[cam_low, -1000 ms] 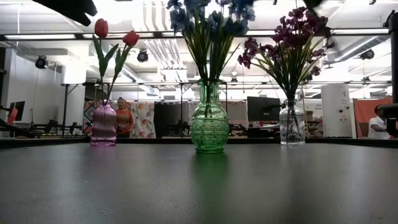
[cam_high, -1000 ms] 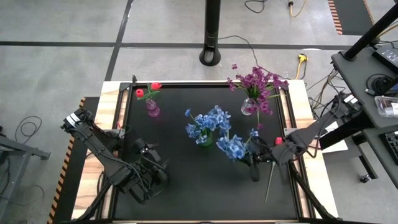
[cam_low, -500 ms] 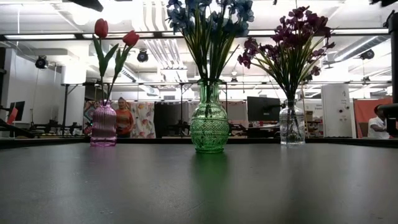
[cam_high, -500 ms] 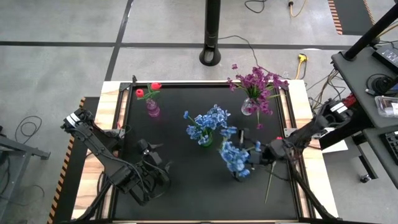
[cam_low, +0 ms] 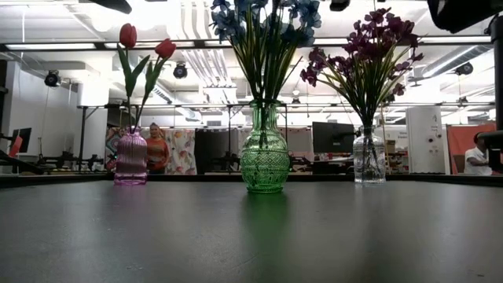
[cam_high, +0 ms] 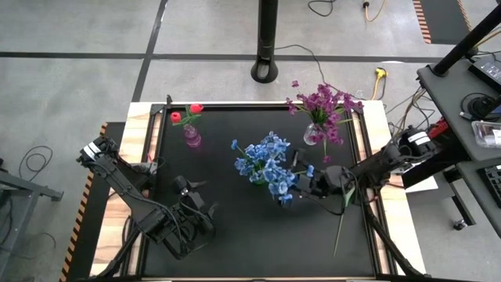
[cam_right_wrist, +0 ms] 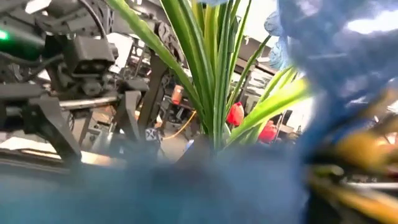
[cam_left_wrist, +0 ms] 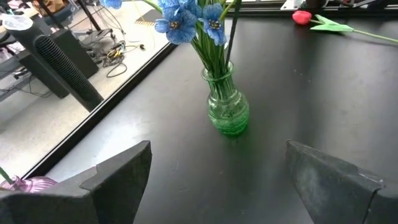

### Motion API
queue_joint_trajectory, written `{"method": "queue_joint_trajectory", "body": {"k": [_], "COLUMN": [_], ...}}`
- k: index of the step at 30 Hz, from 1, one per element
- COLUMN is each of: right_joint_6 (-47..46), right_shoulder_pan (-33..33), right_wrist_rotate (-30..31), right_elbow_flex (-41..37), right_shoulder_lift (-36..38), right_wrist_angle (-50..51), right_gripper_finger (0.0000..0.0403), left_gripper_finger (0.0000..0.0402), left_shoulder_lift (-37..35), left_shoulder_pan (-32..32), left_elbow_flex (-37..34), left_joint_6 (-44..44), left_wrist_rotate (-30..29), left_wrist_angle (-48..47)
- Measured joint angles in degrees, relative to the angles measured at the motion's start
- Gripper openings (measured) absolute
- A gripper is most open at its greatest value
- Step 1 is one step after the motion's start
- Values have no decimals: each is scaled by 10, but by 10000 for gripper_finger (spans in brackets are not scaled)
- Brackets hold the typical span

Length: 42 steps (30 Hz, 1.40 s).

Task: Sort flowers into vase by color
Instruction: Put the blue flowers into the green vase

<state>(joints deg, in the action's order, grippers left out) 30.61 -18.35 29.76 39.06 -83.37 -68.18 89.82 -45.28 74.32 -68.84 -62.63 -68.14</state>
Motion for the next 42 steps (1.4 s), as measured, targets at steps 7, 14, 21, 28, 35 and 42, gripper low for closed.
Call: {"method": "queue_joint_trajectory", "body": {"k": [7,14,21,28,35,42], "right_joint_6": [-17,-61,-100,-144,-154,-175], "right_shoulder_pan": [12,21,25,39,42,47], "right_wrist_rotate": [4,30,47,48,48,48], "right_elbow_flex": [0,-1,-1,-1,-1,-1], "right_shoulder_lift": [-21,-30,-26,-26,-26,-26], "right_wrist_angle": [9,19,57,105,127,161], "right_gripper_finger": [22,22,22,22,22,22], "left_gripper_finger": [348,348,348,348,348,348], "left_shoulder_lift": [0,0,0,0,0,0], "left_shoulder_pan": [0,0,0,0,0,0], "left_elbow_flex": [0,0,-1,-1,-1,-1], "left_joint_6": [0,0,0,0,0,-1], "left_wrist_rotate": [0,1,1,1,1,1], "left_wrist_angle": [0,0,2,2,5,7]}}
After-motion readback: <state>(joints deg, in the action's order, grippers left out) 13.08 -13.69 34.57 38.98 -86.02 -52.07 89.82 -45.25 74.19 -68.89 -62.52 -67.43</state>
